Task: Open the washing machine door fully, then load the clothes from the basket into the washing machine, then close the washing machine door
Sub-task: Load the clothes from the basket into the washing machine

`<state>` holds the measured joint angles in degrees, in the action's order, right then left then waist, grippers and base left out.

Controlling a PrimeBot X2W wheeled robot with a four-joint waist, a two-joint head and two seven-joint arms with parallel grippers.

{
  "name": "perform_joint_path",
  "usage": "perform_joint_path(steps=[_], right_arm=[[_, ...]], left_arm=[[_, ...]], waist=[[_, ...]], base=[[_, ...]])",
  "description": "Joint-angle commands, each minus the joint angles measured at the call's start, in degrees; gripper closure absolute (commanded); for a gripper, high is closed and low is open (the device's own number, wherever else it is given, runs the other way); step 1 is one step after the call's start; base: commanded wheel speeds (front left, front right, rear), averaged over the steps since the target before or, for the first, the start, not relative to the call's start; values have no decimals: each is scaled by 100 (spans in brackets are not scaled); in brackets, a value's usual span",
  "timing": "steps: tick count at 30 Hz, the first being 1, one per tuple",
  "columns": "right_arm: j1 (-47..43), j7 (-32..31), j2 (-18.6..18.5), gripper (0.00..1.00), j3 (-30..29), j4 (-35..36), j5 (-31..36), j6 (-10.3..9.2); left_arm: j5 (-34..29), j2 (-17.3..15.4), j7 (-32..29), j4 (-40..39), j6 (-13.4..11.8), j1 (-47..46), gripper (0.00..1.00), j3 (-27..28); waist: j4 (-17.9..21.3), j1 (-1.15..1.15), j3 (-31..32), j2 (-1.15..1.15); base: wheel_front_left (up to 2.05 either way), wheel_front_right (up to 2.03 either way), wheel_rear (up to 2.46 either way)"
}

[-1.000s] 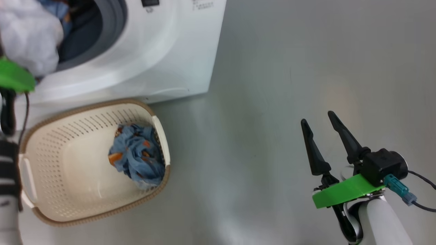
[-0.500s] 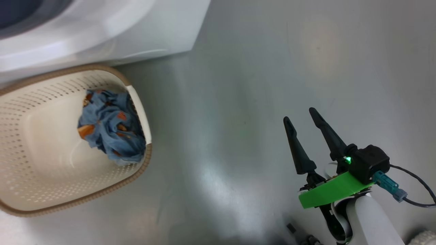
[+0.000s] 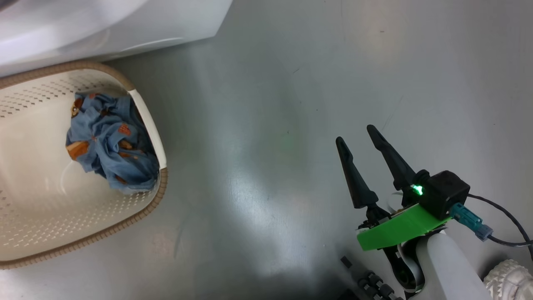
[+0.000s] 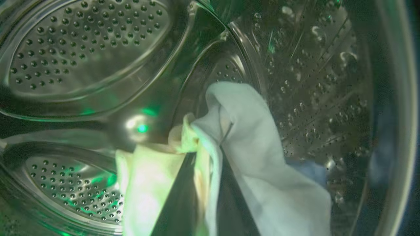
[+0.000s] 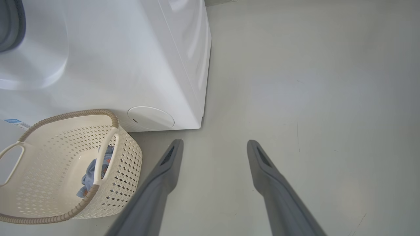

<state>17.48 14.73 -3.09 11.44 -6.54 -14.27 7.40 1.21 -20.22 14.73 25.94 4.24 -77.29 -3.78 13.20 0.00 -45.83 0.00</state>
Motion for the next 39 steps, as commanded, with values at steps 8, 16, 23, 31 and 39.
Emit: perform_joint_path(steps=[8, 16, 23, 31, 39], right_arm=[[-64, 27, 21, 0, 138, 34, -13, 9], [-75, 27, 21, 0, 126, -27, 29, 9], [-91, 27, 21, 0, 105, -48, 34, 9], [-72, 27, 21, 0, 102, -71, -10, 9], [-31, 27, 21, 0, 55, -148, -53, 9]], left_arm=[[201, -297, 26, 284, -13, 516, 100, 259], [357, -123, 27, 1383, 38, 406, 100, 274], [429, -72, 27, 2230, 33, 104, 100, 246], [505, -46, 25, 2514, -14, -130, 0, 267], [556, 60, 26, 2066, -124, 87, 0, 351]], waist=[[-83, 0, 17, 0], [-166, 0, 158, 0], [-166, 0, 239, 0], [-154, 0, 264, 0], [-189, 0, 436, 0]], base=[[0, 0, 0], [0, 0, 0], [0, 0, 0], [0, 0, 0], [0, 0, 0]])
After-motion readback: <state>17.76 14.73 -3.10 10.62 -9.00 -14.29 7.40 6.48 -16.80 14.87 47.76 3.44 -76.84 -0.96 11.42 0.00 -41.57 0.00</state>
